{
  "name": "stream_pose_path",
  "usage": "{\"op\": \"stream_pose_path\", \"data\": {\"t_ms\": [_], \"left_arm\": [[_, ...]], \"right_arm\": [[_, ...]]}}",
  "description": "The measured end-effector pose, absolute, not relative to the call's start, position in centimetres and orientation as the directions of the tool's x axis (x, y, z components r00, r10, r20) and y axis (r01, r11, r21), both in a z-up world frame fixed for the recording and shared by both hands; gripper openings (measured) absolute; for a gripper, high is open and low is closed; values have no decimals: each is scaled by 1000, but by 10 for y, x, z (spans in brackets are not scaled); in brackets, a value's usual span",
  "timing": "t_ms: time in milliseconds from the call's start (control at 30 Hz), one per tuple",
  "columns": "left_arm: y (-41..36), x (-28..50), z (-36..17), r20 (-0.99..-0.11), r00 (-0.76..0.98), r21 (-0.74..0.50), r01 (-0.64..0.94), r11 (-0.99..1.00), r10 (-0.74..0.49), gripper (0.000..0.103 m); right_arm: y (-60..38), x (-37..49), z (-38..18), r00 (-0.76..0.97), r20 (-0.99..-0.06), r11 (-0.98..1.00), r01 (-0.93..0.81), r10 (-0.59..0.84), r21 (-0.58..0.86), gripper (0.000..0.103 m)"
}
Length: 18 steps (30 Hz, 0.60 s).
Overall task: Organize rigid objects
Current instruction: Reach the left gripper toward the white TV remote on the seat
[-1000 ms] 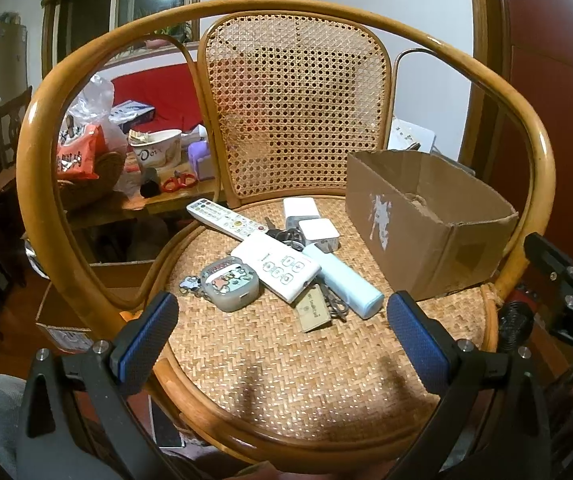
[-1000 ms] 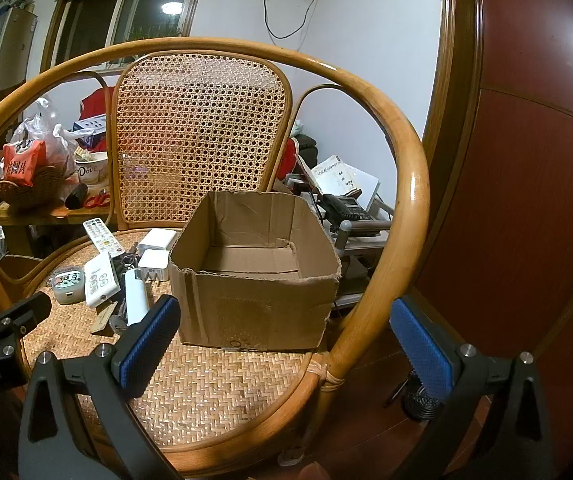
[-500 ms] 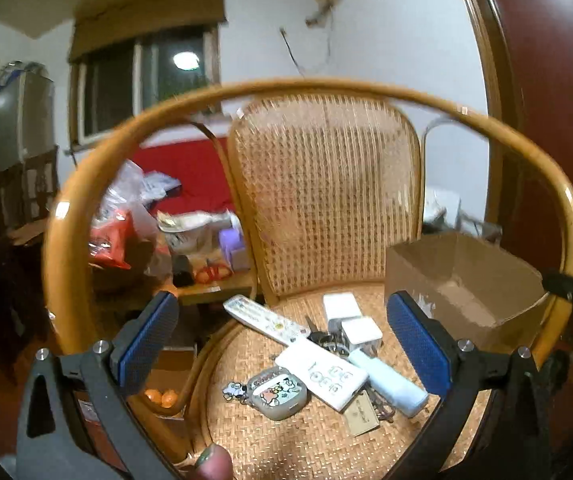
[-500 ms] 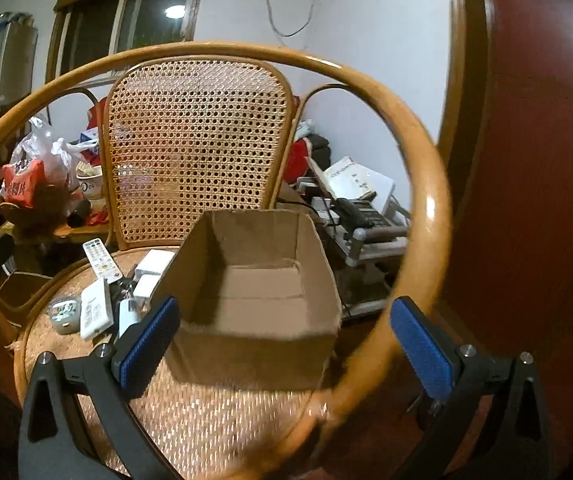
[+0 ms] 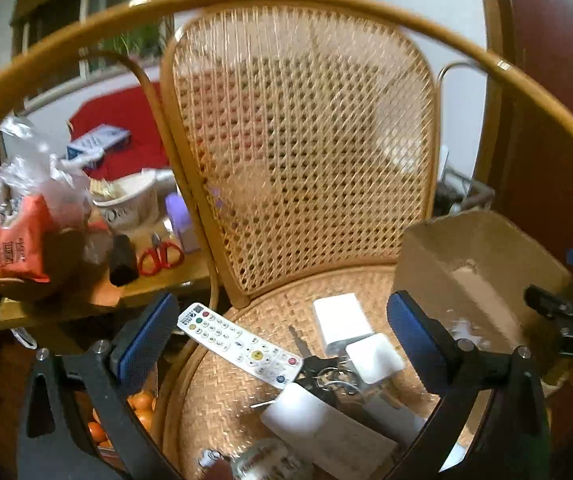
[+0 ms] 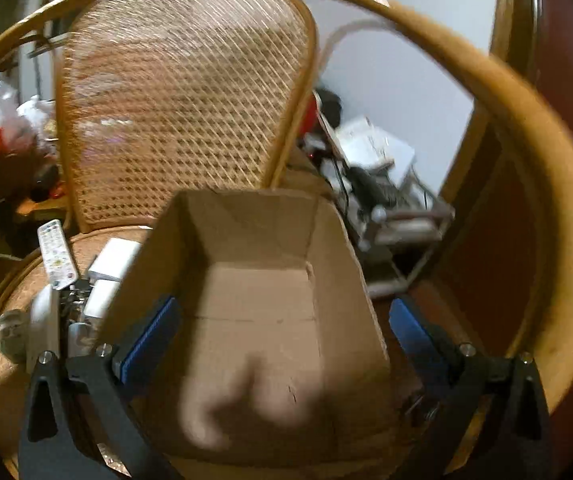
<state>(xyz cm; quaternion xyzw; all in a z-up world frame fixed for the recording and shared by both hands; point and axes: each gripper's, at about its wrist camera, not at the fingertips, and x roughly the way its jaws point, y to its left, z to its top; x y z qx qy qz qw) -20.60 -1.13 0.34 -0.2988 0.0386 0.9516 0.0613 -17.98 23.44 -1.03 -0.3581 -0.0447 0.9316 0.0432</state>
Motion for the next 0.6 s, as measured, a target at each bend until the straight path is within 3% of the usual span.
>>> {"op": "stream_pose_path", "data": {"t_ms": [167,267,367,433,500,600], "left_arm": [[-17,-243,-21,-675,-734,38,-141,-989,78,103],[-25,-267,-50,-767,-638,17,-135,-991,73,103],[-28,-275,-69,-787,-616,87,-107,-990,-2,103],[-30,-278,-74,-790,-613,108,-93,-990,-29,103],[-31,-280,-75,-792,-610,99,-81,-992,-30,102],[-31,-280,-74,-790,-612,97,-85,-992,-25,103]], "right_arm": [[238,-177,-18,-727,-668,-984,-62,159,-167,99],[239,-170,-18,-725,-657,-973,-90,210,-212,88],[242,-165,-15,-726,-649,-970,-105,227,-221,73],[245,-164,-12,-729,-644,-969,-117,232,-217,58],[247,-160,-8,-739,-638,-974,-111,215,-200,50],[250,-156,-6,-743,-644,-981,-98,182,-165,50]]}}
